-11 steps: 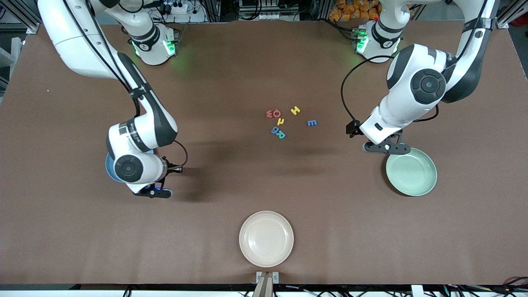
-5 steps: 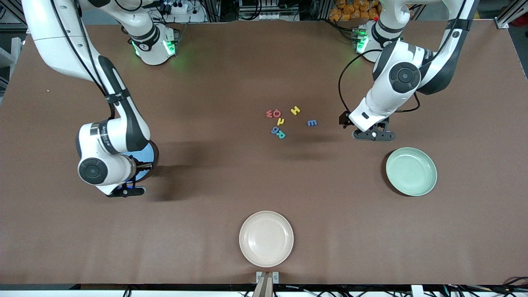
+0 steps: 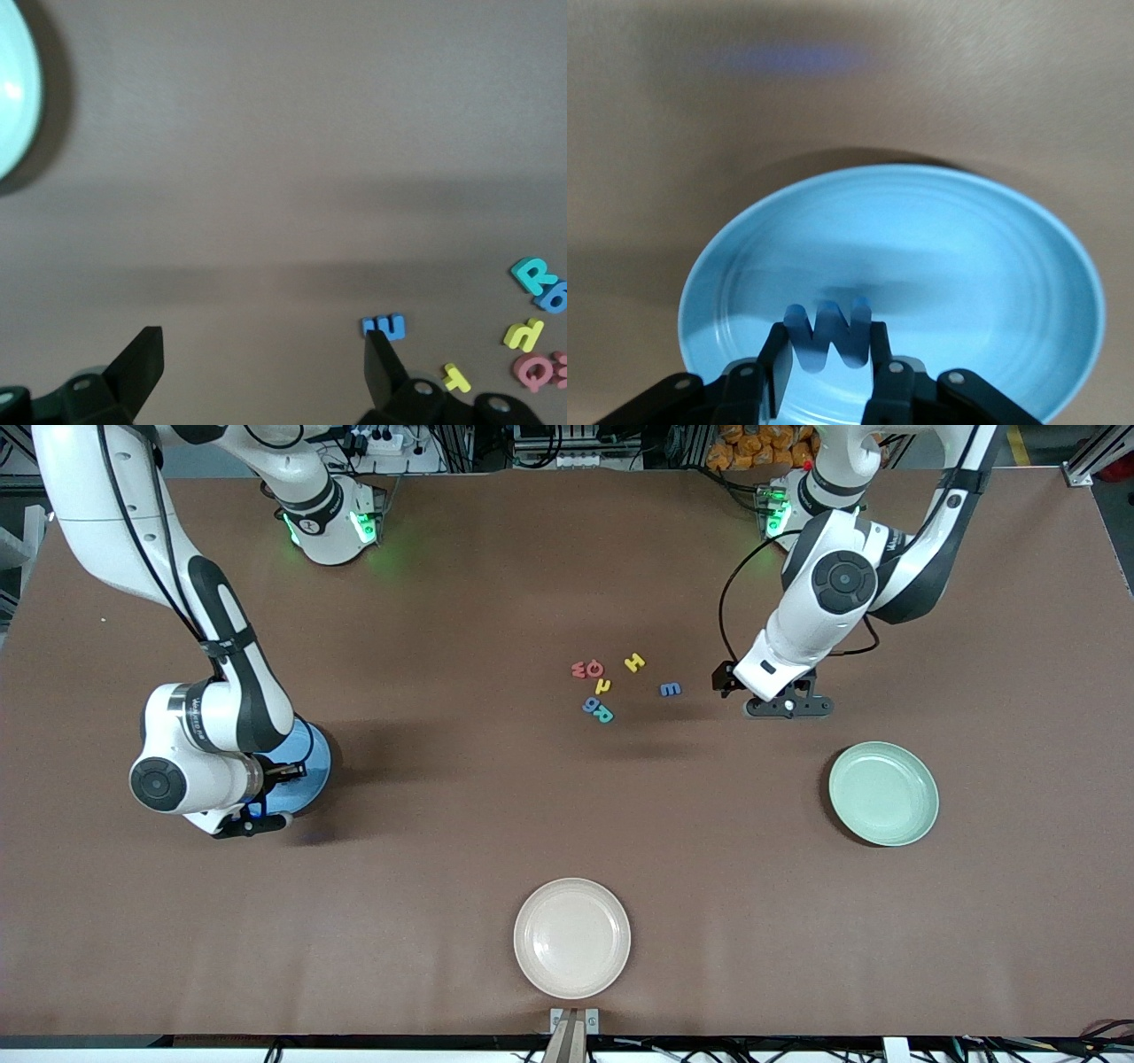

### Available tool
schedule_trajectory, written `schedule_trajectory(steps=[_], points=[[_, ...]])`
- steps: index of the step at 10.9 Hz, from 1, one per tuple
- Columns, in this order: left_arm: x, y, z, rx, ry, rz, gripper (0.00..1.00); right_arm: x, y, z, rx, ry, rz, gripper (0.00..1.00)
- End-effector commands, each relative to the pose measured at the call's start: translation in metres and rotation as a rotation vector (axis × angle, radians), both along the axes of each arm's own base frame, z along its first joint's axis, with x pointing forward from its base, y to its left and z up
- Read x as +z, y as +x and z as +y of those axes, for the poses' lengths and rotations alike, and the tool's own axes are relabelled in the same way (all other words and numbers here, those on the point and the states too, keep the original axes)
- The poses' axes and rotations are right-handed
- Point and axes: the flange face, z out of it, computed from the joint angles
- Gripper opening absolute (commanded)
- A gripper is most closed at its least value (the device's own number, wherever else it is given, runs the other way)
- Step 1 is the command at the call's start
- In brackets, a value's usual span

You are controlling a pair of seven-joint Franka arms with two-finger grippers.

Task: Sort uppercase to blue plate, lowercase to green plate
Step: 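Release the W on the blue plate while the left gripper reaches the E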

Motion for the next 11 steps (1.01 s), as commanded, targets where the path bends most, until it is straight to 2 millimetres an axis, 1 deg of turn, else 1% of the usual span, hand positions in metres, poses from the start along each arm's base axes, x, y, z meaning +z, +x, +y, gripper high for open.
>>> schedule_trajectory(steps=[1,2,4,5,7,8,9,10,11], points=[[-0.023,-0.026,-0.021,0.078,-0.028,-0.014,1.0,0.001,-0.012,-0.007,-0.018,0.093,0.006,0.3],[-0.027,-0.032,-0.034,0.085,-0.033,-0.013,1.0,-0.001,-0.014,-0.007,-0.02,0.108,0.015,0.3],[-0.041,-0.037,-0.047,0.098,-0.044,-0.001,1.0,-0.003,-0.016,-0.007,-0.02,0.11,0.024,0.34],[-0.05,-0.039,-0.052,0.118,-0.057,0.0,1.0,-0.002,-0.017,-0.006,-0.027,0.115,0.028,0.37],[-0.067,-0.042,-0.059,0.117,-0.072,0.012,1.0,-0.003,-0.018,-0.004,-0.053,0.142,0.038,0.37],[-0.069,-0.047,-0.065,0.102,-0.072,0.014,1.0,-0.004,-0.019,-0.003,-0.056,0.146,0.045,0.37],[-0.073,-0.047,-0.065,0.103,-0.072,0.023,1.0,-0.003,-0.019,-0.003,-0.057,0.146,0.05,0.57],[-0.077,-0.049,-0.067,0.097,-0.071,0.028,1.0,-0.003,-0.019,-0.002,-0.056,0.146,0.05,0.63],[-0.081,-0.051,-0.069,0.076,-0.064,0.025,1.0,-0.003,-0.019,-0.002,-0.059,0.145,0.051,0.63]])
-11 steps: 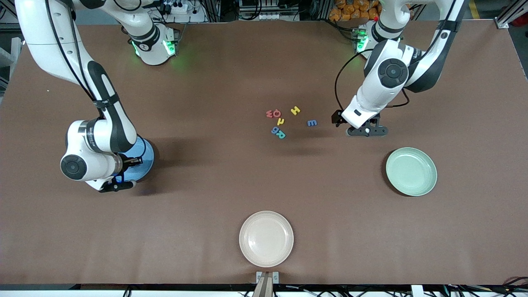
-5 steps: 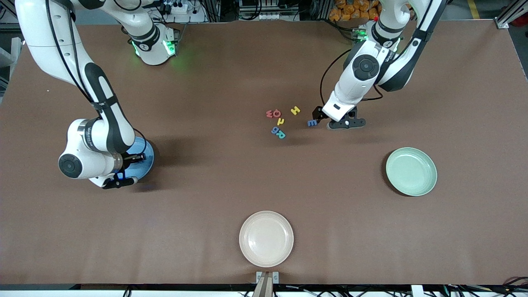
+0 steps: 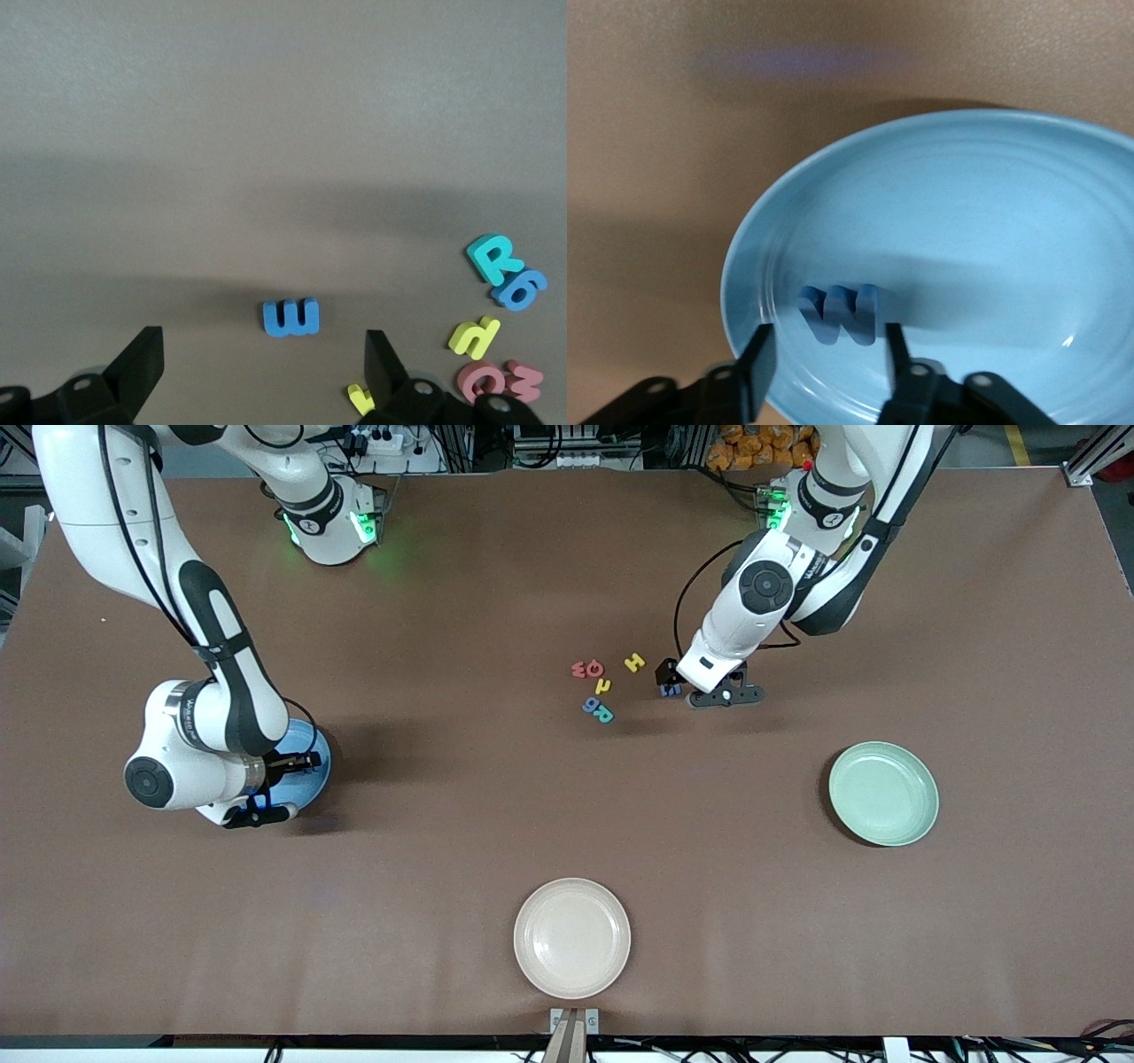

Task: Sort uppercase to blue plate, lowercase to green plate
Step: 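Release the W on the blue plate while the left gripper reaches the E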

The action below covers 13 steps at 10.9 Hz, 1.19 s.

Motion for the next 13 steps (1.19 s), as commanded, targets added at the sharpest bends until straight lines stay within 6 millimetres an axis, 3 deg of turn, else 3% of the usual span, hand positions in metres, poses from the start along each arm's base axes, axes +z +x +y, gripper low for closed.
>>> schedule_trajectory(steps=[1,4,9,11,13], points=[[-0.009,-0.004,-0.007,-0.014,0.011,-0.01,0.99,0.009,-0.006,0.0,-0.005,0.027,0.005,0.64],[-0.021,-0.008,-0.011,-0.009,0.053,-0.02,0.97,0.024,-0.004,0.006,-0.034,0.05,0.038,0.63],[-0.028,-0.009,-0.029,0.039,0.042,-0.023,0.87,0.08,0.008,0.043,-0.147,0.003,0.034,0.62],[-0.03,-0.012,-0.031,0.046,0.041,-0.021,0.87,0.107,0.01,0.078,-0.192,-0.033,0.004,0.62],[-0.036,-0.012,-0.031,0.04,0.032,-0.025,0.87,0.13,-0.002,0.134,-0.207,-0.078,-0.003,0.61]])
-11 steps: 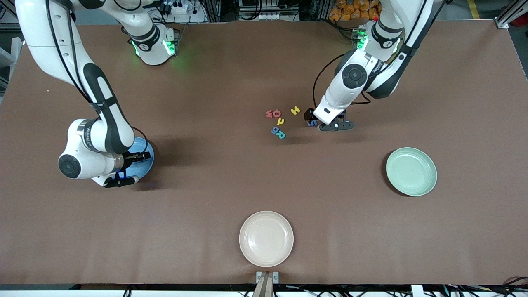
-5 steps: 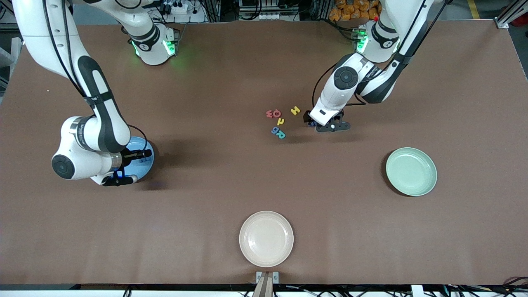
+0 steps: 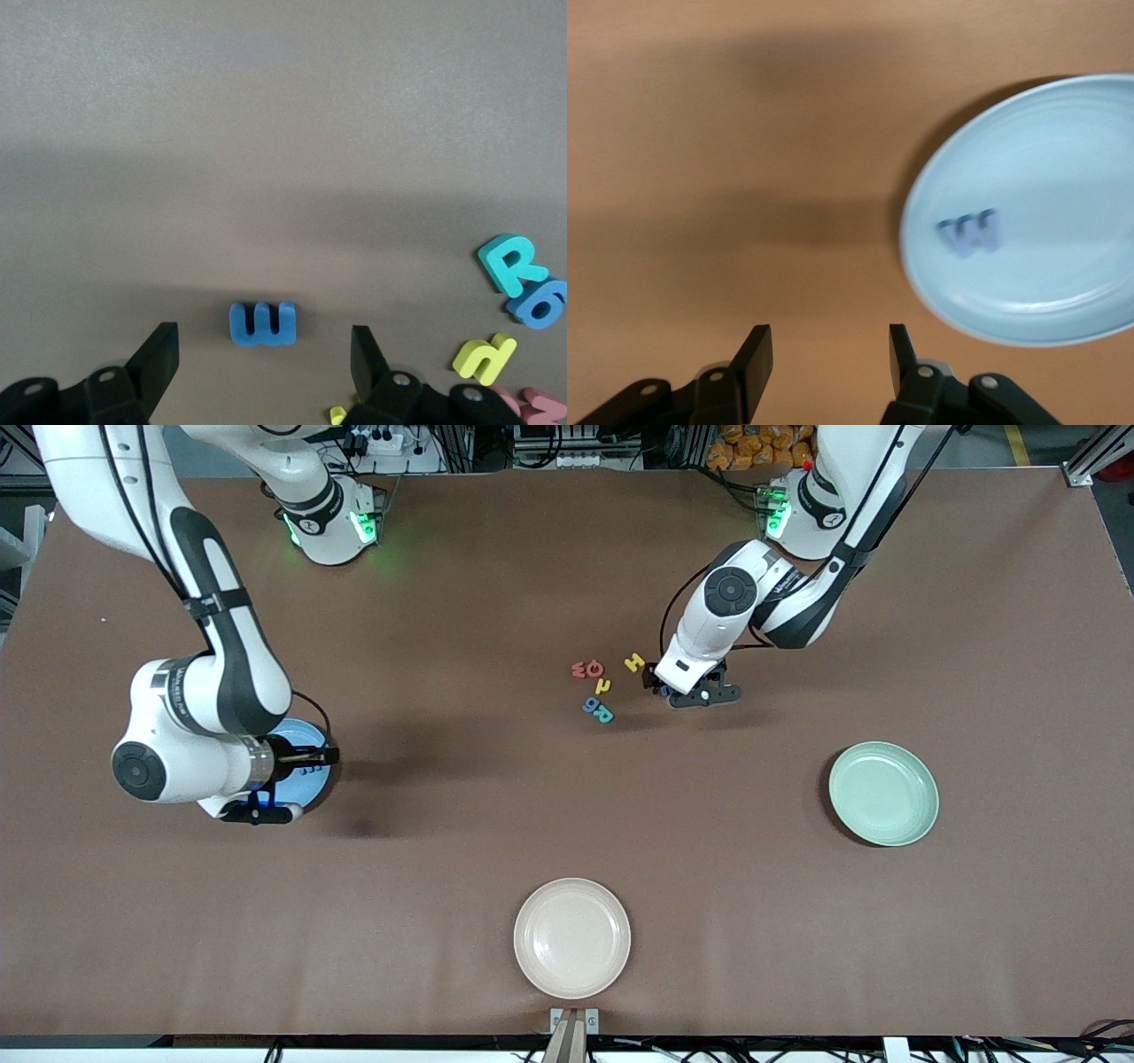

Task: Sort uppercase to blue plate, lowercase to green plate
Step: 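Grasp the blue E with the left gripper while the right gripper returns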

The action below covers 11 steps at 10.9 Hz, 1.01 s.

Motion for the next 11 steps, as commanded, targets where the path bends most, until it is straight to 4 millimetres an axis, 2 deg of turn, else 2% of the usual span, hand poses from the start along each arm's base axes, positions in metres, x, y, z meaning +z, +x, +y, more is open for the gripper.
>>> schedule_trajectory(steps=[1,3,4,5,7,9,11], points=[[-0.01,0.001,-0.004,0.006,-0.009,-0.012,0.87,0.032,-0.017,0.047,-0.043,-0.056,0.007,0.61],[-0.015,0.0,-0.004,0.005,-0.011,-0.006,0.87,0.049,-0.031,0.087,-0.083,-0.094,0.001,0.61],[-0.017,0.0,-0.004,0.004,-0.011,-0.003,0.87,0.056,-0.036,0.098,-0.117,-0.11,0.001,0.61],[-0.018,0.0,-0.004,-0.006,-0.01,-0.007,0.86,0.055,-0.044,0.118,-0.14,-0.133,0.01,0.61],[-0.026,0.001,0.0,-0.014,-0.005,-0.006,0.86,0.054,-0.056,0.145,-0.197,-0.164,0.019,0.61],[-0.029,-0.001,-0.002,-0.012,-0.007,-0.001,0.85,0.055,-0.078,0.193,-0.252,-0.192,0.02,0.61],[-0.031,-0.003,-0.003,-0.006,-0.006,0.004,0.85,0.048,-0.097,0.226,-0.313,-0.2,0.009,0.61]])
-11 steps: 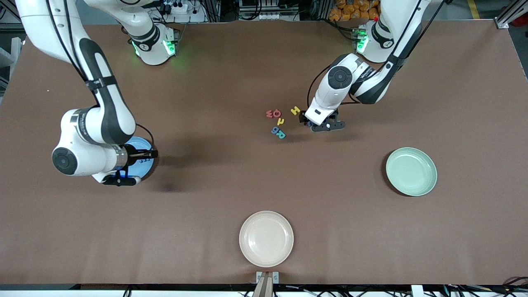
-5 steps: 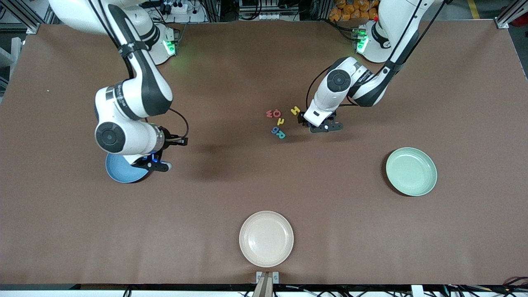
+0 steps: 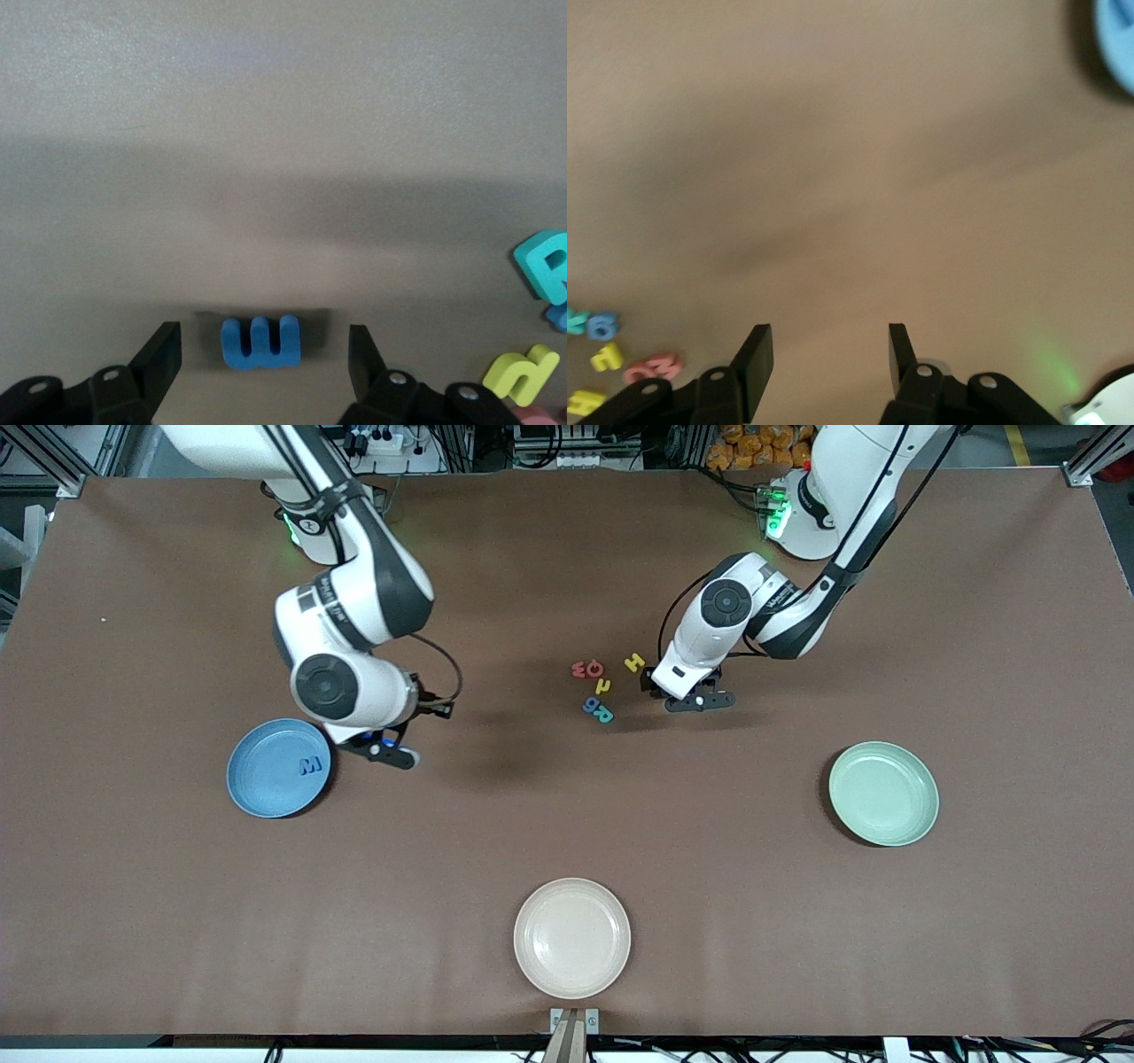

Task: Sort uppercase to blue plate, lowercase to green plate
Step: 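Grasp the blue E with the left gripper while the right gripper returns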

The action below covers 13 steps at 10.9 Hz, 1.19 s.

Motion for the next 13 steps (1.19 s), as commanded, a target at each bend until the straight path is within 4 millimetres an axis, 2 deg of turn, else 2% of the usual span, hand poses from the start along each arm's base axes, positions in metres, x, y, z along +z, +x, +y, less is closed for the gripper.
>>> schedule_trajectory(steps=[1,4,7,8,9,10,13], points=[[-0.004,0.001,-0.003,0.013,0.003,-0.011,0.83,-0.006,-0.026,0.03,-0.104,-0.019,-0.027,0.61],[-0.01,-0.002,-0.003,-0.007,0.015,-0.012,0.8,-0.023,-0.058,0.068,-0.205,-0.016,-0.063,0.61],[-0.011,-0.004,-0.005,-0.004,0.028,-0.022,0.79,-0.027,-0.09,0.119,-0.318,0.009,-0.108,0.61],[-0.013,-0.006,-0.005,-0.006,0.034,-0.024,0.76,-0.028,-0.099,0.13,-0.344,0.009,-0.111,0.61],[-0.016,-0.006,-0.004,-0.01,0.038,-0.024,0.68,-0.034,-0.106,0.137,-0.349,0.005,-0.104,0.61],[-0.017,-0.007,-0.005,-0.008,0.042,-0.024,0.54,-0.041,-0.114,0.147,-0.369,-0.001,-0.1,0.61],[-0.019,-0.005,-0.003,0.015,0.042,-0.02,0.0,-0.056,-0.133,0.173,-0.456,0.0,-0.11,0.62]])
